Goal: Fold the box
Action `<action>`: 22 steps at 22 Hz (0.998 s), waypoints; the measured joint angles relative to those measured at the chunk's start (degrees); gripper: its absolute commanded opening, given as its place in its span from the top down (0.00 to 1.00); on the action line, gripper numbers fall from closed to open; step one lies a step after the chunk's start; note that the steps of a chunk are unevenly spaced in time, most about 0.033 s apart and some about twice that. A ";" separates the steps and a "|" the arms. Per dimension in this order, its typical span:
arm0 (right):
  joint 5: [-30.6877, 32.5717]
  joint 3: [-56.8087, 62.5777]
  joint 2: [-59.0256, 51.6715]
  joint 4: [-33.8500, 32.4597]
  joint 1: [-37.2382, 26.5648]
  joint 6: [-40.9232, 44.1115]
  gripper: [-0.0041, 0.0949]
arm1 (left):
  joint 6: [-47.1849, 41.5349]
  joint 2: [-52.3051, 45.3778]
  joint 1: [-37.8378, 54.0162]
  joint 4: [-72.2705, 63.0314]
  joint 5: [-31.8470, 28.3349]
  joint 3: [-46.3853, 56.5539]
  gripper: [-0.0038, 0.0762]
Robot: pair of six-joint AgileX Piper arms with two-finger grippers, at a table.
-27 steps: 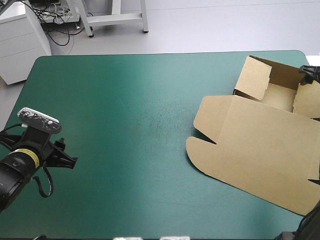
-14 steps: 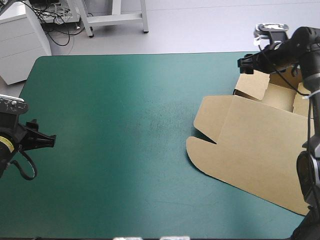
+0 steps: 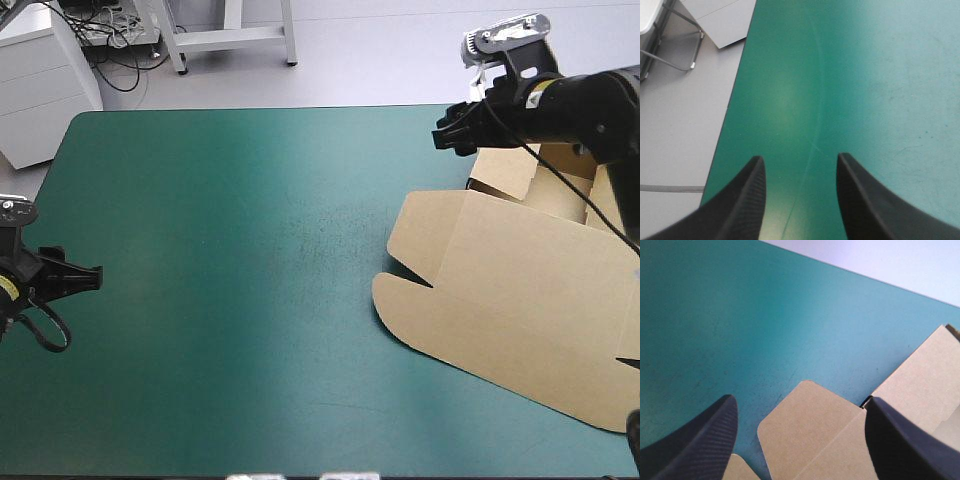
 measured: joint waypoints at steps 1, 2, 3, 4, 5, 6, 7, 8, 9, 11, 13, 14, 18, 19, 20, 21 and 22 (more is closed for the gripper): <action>0.05 1.66 -3.63 -0.16 0.30 -0.44 0.35 | -0.22 0.00 0.15 -1.43 -0.80 0.00 0.56; 0.05 3.21 -5.68 -0.38 0.39 -0.64 0.35 | -0.48 0.00 0.15 -2.10 -1.21 0.00 0.56; 0.05 7.27 -10.40 -0.88 0.46 -1.11 0.35 | -0.63 0.00 0.20 -3.28 -1.90 0.00 0.56; -0.01 10.18 -13.03 -0.94 0.46 -1.34 0.35 | -0.70 0.00 0.21 -3.78 -2.20 0.00 0.56; -1.66 16.15 -18.07 -0.88 0.46 -1.57 0.35 | -0.70 0.00 0.21 -4.52 -2.88 0.00 0.56; -4.73 23.37 -23.40 -0.82 0.46 -1.56 0.35 | -0.70 0.00 0.21 -4.94 -3.41 0.06 0.56; -6.71 27.03 -26.37 -0.82 0.46 -1.56 0.35 | -0.70 0.00 0.21 -4.99 -3.66 0.06 0.56; -9.88 33.46 -31.56 -0.82 0.46 -1.56 0.35 | -0.62 0.00 0.21 -4.99 -3.97 0.11 0.57; -11.20 36.91 -34.24 -0.82 0.46 -1.58 0.35 | -0.44 0.00 0.21 -5.05 -4.04 0.24 0.58; -13.69 45.99 -40.67 -0.82 0.46 -1.63 0.35 | 0.67 -0.13 0.21 -5.11 -4.57 1.25 0.58; -15.57 54.50 -46.09 -0.82 0.46 -1.57 0.35 | 1.19 -1.11 0.21 -5.11 -5.54 4.15 0.58; -16.36 58.57 -48.91 -0.76 0.46 -1.16 0.35 | 1.31 -2.30 0.21 -5.11 -5.94 6.89 0.58; -17.00 64.85 -54.00 -0.70 0.46 -0.12 0.36 | 1.35 -5.48 0.21 -5.22 -6.50 13.19 0.58; -17.16 66.54 -55.48 -0.70 0.46 0.15 0.36 | 1.35 -6.57 0.21 -5.35 -6.51 14.62 0.58; -17.16 67.81 -56.65 -0.70 0.46 0.35 0.36 | 1.35 -7.69 0.21 -5.56 -6.51 15.83 0.58; -17.16 68.52 -57.53 -0.70 0.46 0.47 0.36 | 1.35 -8.83 0.21 -5.79 -6.51 16.64 0.58; -17.16 69.78 -58.56 -0.70 0.46 0.60 0.36 | 1.35 -9.98 0.21 -6.11 -6.51 17.52 0.58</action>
